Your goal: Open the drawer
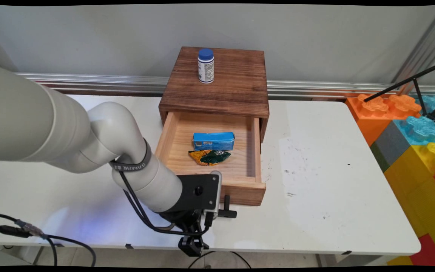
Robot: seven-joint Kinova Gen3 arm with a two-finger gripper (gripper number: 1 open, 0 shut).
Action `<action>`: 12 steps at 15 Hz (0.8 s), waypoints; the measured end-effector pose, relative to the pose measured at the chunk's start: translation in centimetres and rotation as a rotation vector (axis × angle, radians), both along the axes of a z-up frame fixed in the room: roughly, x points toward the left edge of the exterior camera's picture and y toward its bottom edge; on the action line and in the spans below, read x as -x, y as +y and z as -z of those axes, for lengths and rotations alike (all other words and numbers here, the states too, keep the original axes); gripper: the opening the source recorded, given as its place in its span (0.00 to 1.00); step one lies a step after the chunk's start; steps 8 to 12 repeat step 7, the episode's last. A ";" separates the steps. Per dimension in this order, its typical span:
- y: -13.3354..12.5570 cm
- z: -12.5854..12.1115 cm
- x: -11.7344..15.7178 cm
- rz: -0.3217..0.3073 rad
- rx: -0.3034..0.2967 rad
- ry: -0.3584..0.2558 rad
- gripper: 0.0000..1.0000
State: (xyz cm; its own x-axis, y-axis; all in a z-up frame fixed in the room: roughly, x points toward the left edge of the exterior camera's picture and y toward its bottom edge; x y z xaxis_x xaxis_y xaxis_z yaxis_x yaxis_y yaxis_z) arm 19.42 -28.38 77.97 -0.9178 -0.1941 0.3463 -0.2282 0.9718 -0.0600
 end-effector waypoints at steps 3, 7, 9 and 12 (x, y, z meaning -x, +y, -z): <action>-0.2 -0.1 -0.1 -0.006 0.013 -0.003 1.00; -0.5 -0.5 -0.2 -0.018 0.026 -0.003 1.00; -0.5 -0.5 -0.2 -0.018 0.026 -0.003 1.00; -0.5 -0.5 -0.2 -0.018 0.026 -0.003 1.00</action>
